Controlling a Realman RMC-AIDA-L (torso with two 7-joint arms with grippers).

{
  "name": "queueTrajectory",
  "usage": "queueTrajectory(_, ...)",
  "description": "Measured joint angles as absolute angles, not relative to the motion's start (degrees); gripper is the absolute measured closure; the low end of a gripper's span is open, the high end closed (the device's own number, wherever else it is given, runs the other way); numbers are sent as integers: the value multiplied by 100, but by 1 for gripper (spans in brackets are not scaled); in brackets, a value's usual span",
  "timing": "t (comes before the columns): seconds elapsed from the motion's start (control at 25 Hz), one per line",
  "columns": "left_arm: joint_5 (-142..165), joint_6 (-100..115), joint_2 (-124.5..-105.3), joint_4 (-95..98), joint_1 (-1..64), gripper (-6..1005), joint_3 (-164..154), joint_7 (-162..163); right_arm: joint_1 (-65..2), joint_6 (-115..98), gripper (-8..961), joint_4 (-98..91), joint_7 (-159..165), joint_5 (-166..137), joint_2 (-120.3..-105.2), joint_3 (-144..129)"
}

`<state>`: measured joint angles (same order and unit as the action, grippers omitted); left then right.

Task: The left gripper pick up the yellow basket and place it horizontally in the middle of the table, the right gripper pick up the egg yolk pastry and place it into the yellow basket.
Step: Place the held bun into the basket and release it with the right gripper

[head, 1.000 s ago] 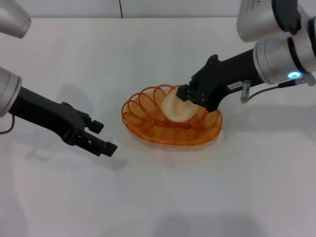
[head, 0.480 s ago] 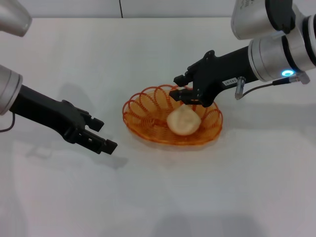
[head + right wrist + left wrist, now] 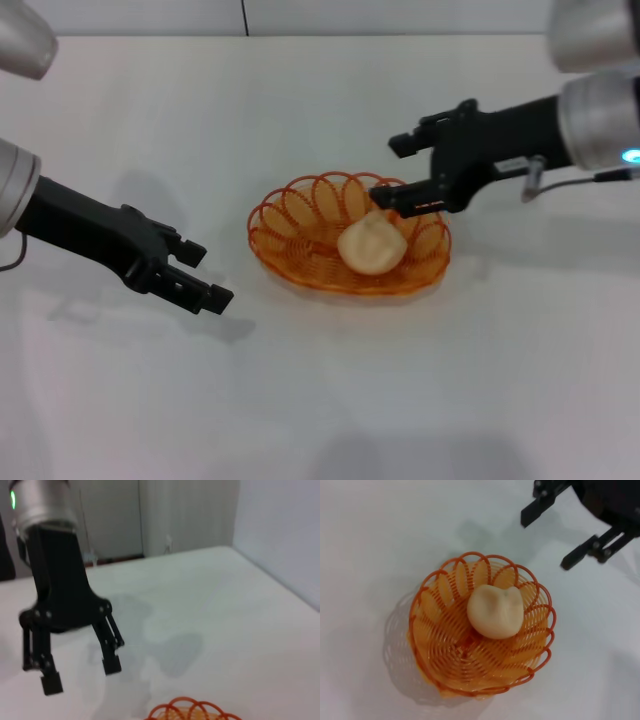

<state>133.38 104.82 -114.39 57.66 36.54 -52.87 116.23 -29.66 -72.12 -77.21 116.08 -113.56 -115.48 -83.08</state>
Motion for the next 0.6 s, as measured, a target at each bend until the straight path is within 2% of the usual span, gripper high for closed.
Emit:
queueTrajectory(0.16, 13298, 10476, -11421, 5765, 3544, 110, -5281, 11533, -2333, -7482, 340, -7828, 10942, -10690, -11534, -7914)
queueTrajectory(0.28, 13281, 10470, -11425, 5765, 3442, 110, -5281, 11402, -2139, -7567, 298, -7868, 10841, -10591, -11533, -7792)
queueTrajectory(0.48, 13263, 10457, -11451, 5765, 3326, 109, -5282, 11209, -1786, -7814, 163, -7892, 10697, -10553, -11524, -7599)
queueTrajectory(0.6, 13163, 10448, -11456, 5765, 3225, 109, -5282, 11068, -1698, -7854, 166, -7824, 10648, -10546, -11523, -7580)
